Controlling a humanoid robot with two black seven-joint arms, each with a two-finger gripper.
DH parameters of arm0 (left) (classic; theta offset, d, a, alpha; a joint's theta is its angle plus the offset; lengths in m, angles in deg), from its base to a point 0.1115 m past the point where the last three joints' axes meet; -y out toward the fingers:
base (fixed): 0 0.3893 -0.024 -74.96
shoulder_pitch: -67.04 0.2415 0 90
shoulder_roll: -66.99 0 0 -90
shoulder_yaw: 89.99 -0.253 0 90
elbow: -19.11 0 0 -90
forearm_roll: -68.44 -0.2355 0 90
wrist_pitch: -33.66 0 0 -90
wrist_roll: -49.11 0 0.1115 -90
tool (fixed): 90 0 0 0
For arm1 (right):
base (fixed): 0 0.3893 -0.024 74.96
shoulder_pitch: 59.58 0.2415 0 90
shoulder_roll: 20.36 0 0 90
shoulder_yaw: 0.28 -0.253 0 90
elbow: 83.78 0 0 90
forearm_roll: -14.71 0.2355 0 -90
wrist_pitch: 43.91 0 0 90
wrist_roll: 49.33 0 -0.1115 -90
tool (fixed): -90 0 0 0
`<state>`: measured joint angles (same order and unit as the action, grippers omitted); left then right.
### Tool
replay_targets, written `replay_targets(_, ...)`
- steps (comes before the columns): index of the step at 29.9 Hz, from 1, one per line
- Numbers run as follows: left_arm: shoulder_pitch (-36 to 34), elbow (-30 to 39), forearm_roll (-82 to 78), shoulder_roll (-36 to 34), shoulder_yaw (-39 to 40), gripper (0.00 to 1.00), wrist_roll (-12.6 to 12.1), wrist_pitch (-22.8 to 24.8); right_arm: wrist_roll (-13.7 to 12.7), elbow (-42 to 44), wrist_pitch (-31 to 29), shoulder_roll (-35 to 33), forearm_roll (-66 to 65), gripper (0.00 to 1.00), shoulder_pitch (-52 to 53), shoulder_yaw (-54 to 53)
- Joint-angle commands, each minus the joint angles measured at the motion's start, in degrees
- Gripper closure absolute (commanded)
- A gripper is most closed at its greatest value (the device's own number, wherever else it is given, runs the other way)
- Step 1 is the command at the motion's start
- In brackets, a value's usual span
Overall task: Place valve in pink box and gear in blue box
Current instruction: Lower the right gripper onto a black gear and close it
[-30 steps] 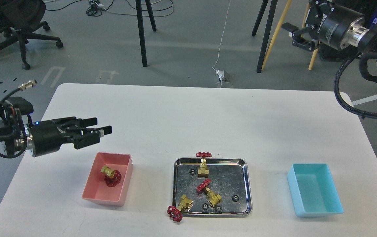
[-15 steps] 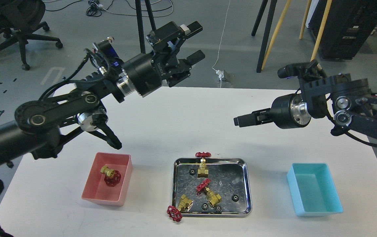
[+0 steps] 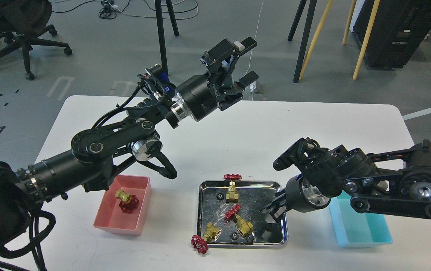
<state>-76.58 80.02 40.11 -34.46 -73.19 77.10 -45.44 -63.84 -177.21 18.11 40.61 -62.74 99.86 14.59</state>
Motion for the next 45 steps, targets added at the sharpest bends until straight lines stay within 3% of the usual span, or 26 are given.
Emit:
replay_targets(1, 0.01, 0.00, -0.06, 0.02, 0.25, 0.01, 0.01, 0.00, 0.01, 0.18, -0.01, 3.27, -0.51, 0.44, 0.00, 2.70)
replay_targets(8, 0.01, -0.09, -0.06, -0.06, 0.07, 0.01, 0.01, 0.08, -0.08, 2.20, -0.01, 5.39, -1.83, 0.50, 0.17, 3.77)
replay_targets(14, 0.01, -0.09, -0.06, -0.06, 0.07, 0.01, 0.01, 0.08, -0.17, 4.83, -0.01, 6.61, -3.67, 0.64, -0.79, 3.77)
replay_targets(45, 0.10, -0.09, -0.06, -0.15, 0.42, 0.01, 0.01, 0.17, -0.17, 9.14, -0.01, 8.90, -4.11, 0.58, -3.69, 5.35)
